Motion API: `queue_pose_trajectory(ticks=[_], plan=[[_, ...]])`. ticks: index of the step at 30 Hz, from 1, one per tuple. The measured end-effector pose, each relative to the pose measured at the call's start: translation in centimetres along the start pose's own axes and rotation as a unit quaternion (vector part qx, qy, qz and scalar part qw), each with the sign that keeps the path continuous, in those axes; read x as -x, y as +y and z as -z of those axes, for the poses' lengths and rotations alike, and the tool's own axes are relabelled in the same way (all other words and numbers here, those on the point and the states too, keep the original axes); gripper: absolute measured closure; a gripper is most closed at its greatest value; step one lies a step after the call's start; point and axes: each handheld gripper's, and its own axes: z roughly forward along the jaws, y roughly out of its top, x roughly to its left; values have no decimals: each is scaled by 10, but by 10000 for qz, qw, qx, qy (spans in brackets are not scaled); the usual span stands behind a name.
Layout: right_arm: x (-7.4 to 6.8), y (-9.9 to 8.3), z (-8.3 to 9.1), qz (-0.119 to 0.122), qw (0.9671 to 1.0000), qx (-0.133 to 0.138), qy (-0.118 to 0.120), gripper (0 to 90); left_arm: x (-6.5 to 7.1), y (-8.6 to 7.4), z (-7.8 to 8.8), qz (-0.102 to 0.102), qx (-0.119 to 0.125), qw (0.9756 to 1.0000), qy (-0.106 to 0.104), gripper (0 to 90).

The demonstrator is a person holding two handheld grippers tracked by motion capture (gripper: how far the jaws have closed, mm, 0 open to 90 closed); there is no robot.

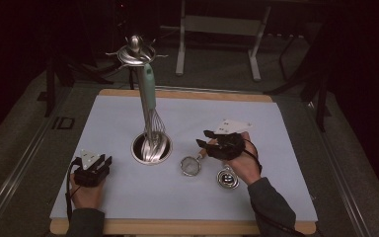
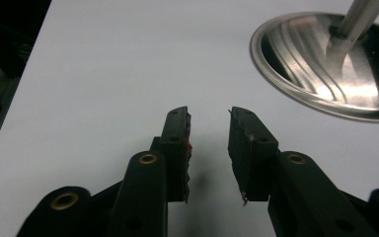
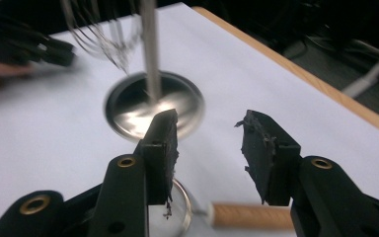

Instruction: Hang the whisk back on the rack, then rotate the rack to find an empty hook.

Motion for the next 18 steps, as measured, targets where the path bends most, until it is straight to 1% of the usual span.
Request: queue_pose_trajectory(ticks=[4,5,7,8,9,10,11,12,13,14,15,17,18], plan=[[13,-21,5,-287,9995,29,-91,563,0,0,0,17,32,10000,4,711],[18,-31,9,-415,9989,51,-207,562,0,0,0,4,37,10000,11,714],[23,-42,13,-592,9978,98,-284,562,0,0,1,-5,43,10000,14,715],[23,-42,13,-592,9978,98,-284,562,0,0,1,-8,50,10000,9,715],[26,-47,15,-685,9971,107,-307,562,0,-1,2,8,81,10000,26,715],[30,-58,18,-838,9958,101,-358,562,0,-1,3,33,110,9999,28,718],[30,-58,18,-838,9958,101,-358,562,-1,-1,4,85,143,9999,8,718],[32,-63,19,-897,9951,115,-386,562,-1,-1,5,136,184,9997,-5,722],[35,-71,23,-1021,9937,134,-452,559,-1,-1,6,171,222,9996,-17,735],[35,-71,23,-1021,9937,134,-452,559,0,0,7,203,274,9994,-42,735],[37,-75,24,-1059,9930,129,-506,556,0,0,9,232,333,9991,-73,742],[41,-81,26,-1178,9915,153,-540,554,1,2,12,265,431,9987,-94,758],[43,-83,27,-1196,9912,113,-562,551,2,3,14,258,472,9985,-125,777]])
